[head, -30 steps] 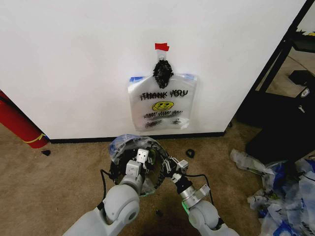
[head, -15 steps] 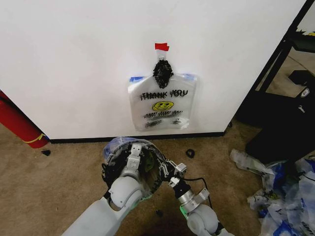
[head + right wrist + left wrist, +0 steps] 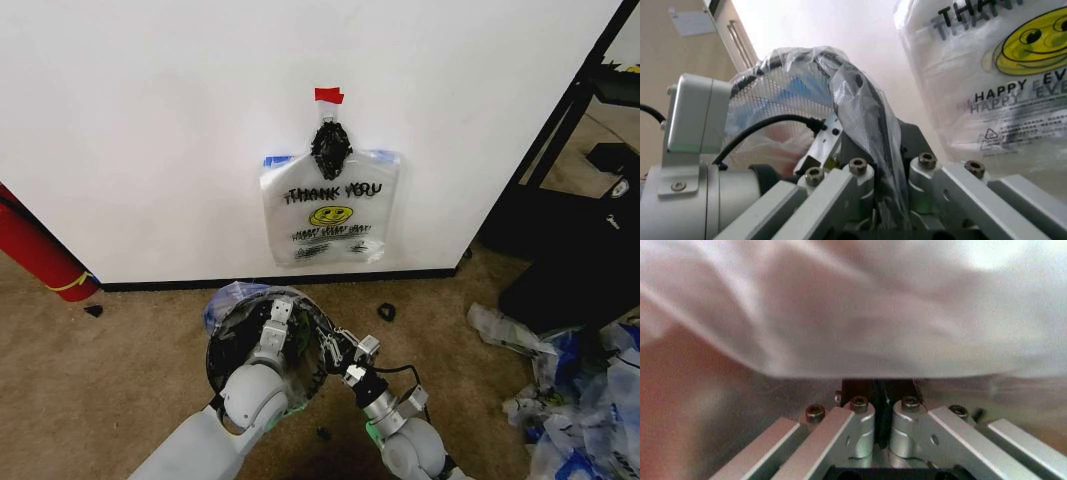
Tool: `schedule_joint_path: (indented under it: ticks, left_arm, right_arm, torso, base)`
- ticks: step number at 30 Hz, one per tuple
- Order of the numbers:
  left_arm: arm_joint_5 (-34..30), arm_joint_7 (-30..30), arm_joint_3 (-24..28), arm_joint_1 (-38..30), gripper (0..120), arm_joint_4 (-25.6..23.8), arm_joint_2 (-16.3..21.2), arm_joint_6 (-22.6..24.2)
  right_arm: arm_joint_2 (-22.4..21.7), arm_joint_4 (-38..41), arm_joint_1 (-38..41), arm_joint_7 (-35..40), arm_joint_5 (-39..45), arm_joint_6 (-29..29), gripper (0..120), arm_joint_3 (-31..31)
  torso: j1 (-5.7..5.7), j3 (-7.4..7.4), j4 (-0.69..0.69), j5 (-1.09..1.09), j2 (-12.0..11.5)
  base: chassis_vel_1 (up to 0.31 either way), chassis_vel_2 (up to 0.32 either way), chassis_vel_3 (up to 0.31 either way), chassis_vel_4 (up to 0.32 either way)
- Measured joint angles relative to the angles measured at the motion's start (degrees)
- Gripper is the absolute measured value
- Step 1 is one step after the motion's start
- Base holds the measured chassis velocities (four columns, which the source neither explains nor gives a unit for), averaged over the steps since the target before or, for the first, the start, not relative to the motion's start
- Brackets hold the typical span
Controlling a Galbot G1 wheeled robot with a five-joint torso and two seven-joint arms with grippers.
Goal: Pick up the garbage bag from the wall and place it over the trash bin.
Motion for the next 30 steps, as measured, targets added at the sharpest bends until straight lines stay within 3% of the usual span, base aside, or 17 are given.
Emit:
schedule_joint_path:
  ticks: [4,15,30]
  left_arm:
    - [0.57,0.06,-0.26,0.85,0,-0.78,0.97,-0.46]
    - [-1.50,2.01,1.87,7.17,0,-9.07,6.22,1.72]
    - [-0.66,1.08,3.11,6.54,0,-9.27,12.18,7.23]
  right_arm:
    - [0.16,-0.91,0.26,-0.01,-1.43,1.15,1,0.52]
    - [2.16,-4.42,2.32,0.92,-4.07,3.86,1,1.93]
    - [1.64,-5.02,2.89,-2.36,-9.55,7.34,1,5.59]
  torso:
    - [0.00,0.00,0.00,0.00,0.00]
    - [0.00,0.00,0.01,0.00,0.00]
    - [0.00,0.00,0.00,0.00,0.00]
  base:
    - [0.000,0.000,0.000,0.000]
    - [0.000,0.000,0.000,0.000]
    - [0.000,0.000,0.000,0.000]
